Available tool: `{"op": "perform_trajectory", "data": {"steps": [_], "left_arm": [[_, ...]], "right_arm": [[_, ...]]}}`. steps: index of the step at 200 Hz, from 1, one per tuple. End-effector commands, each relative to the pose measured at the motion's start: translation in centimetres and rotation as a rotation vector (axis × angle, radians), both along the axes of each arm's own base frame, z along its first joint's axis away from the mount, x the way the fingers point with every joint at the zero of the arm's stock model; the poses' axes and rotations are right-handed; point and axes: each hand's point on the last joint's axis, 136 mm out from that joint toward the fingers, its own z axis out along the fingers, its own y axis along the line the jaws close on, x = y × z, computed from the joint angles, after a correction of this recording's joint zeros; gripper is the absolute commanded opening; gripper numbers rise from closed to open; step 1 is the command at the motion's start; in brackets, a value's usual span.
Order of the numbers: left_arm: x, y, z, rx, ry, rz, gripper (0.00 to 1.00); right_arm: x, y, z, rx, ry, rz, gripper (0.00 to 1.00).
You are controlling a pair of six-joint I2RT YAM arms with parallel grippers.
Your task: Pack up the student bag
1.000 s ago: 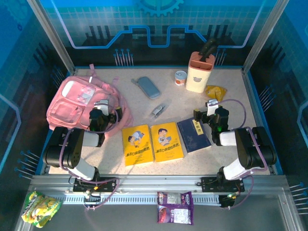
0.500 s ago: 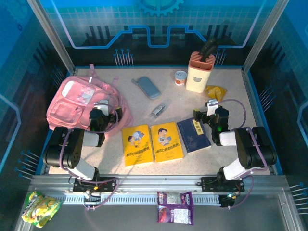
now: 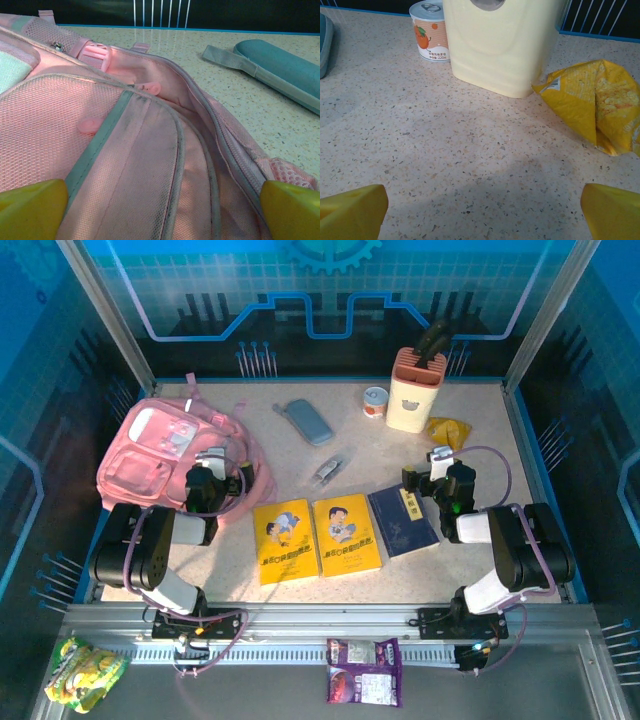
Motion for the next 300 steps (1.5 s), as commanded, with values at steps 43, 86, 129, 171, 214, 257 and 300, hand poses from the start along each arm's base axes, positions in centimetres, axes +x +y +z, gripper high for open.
{"op": "perform_trajectory", "data": {"steps": [43,86,129,171,214,257,300], "left_arm": [[0.2,0.3,1.4,0.007,-0.039,0.003,0.99],[-1.2,0.3,3.9,0.003,-0.089,0.000,0.99],[-2.5,0.4,7.8,-0.080,-0.126,0.027,0.99],[-4.1,1.5,11.2,-0.303,-0.170,0.152,0.99],[-6.0,2.8,11.9,-0.455,-0.148,0.268,0.99],[-6.8,2.1,11.0,-0.502,0.094,0.314,0.99],[-7.6,-0.2,10.0,-0.512,0.303,0.286,0.99]], "right_arm": [[-0.1,0.4,2.2,0.000,-0.091,0.040,1.00],[-1.0,0.2,4.6,0.001,-0.105,0.022,1.00],[-1.9,-2.2,8.4,0.079,-0.045,-0.140,1.00],[-4.3,-4.4,10.2,0.209,-0.071,-0.289,1.00],[-6.3,-4.2,9.2,0.438,0.077,-0.303,1.00],[-6.3,-2.0,6.4,0.498,0.324,-0.289,1.00],[-6.8,-2.2,5.6,0.508,0.367,-0.333,1.00]]}}
